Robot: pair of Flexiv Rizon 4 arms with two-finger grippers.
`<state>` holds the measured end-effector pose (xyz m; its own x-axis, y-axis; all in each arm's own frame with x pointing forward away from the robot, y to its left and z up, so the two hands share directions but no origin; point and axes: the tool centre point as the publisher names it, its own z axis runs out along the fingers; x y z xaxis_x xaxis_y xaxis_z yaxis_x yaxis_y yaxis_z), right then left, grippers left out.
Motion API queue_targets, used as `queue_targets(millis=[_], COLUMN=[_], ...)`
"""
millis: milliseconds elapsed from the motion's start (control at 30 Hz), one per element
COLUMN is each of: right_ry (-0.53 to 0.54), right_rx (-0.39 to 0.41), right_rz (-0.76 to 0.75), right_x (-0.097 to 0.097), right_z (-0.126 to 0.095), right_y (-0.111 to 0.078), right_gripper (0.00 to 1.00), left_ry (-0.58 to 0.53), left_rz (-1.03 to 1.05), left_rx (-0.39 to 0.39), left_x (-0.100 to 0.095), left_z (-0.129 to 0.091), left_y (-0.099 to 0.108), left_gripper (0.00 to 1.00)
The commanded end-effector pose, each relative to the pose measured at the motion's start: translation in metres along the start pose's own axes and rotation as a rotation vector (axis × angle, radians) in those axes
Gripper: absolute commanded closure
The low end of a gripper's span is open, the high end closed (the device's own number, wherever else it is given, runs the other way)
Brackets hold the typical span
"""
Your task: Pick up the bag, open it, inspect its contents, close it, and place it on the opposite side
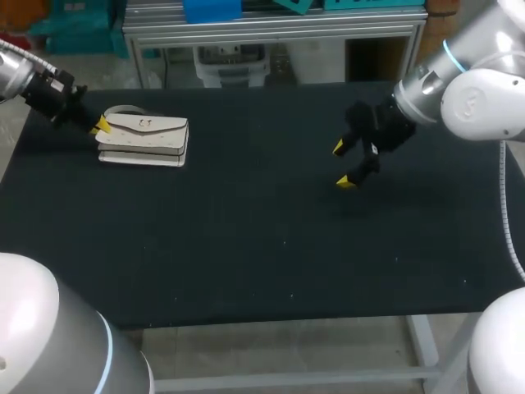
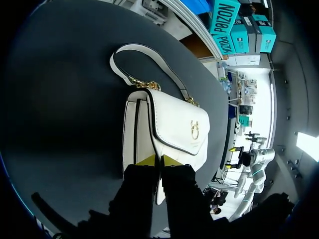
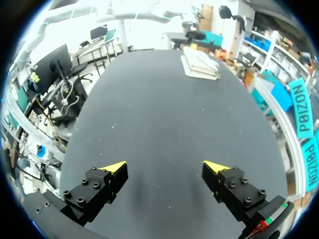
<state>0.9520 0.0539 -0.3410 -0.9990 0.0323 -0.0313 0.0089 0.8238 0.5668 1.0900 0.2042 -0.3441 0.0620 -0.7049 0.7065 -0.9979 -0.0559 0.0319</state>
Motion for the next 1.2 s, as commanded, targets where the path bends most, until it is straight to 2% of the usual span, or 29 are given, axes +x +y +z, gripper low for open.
queue_targets(millis=[33, 200, 300, 533, 700, 767, 900, 1200], right_ry=[0.0, 0.0, 0.0, 0.0, 0.0, 0.0, 0.0, 0.0], right_rx=[-0.001, -0.001, -0.001, -0.001, -0.001, -0.001, -0.001, -0.001], right_rz=[0.0, 0.0, 0.0, 0.0, 0.0, 0.0, 0.0, 0.0], right_x=[0.0, 0.0, 0.0, 0.0, 0.0, 0.0, 0.0, 0.0], right_z=[0.0, 0.0, 0.0, 0.0, 0.0, 0.0, 0.0, 0.0], right_y=[0.0, 0.0, 0.0, 0.0, 0.0, 0.0, 0.0, 0.0], right_gripper=[0.0, 0.0, 0.0, 0.0, 0.0, 0.0, 0.0, 0.0], left_ry=[-0.006, -0.006, -0.014, -0.019, 0.021, 0.023, 0.037, 0.046], left_rz=[0.0, 0.0, -0.057, -0.06, -0.069, -0.064, -0.07, -0.097], left_rx=[0.123, 0.123, 0.178, 0.211, 0.255, 0.303, 0.347, 0.424], left_x=[0.003, 0.003, 0.015, 0.043, 0.066, 0.074, 0.091, 0.11], left_z=[0.002, 0.002, 0.028, 0.077, 0.096, 0.101, 0.112, 0.14], left_y=[0.009, 0.009, 0.023, 0.063, 0.083, 0.088, 0.103, 0.123], left_gripper=[1.0, 1.0, 1.0, 1.0, 1.0, 1.0, 1.0, 1.0])
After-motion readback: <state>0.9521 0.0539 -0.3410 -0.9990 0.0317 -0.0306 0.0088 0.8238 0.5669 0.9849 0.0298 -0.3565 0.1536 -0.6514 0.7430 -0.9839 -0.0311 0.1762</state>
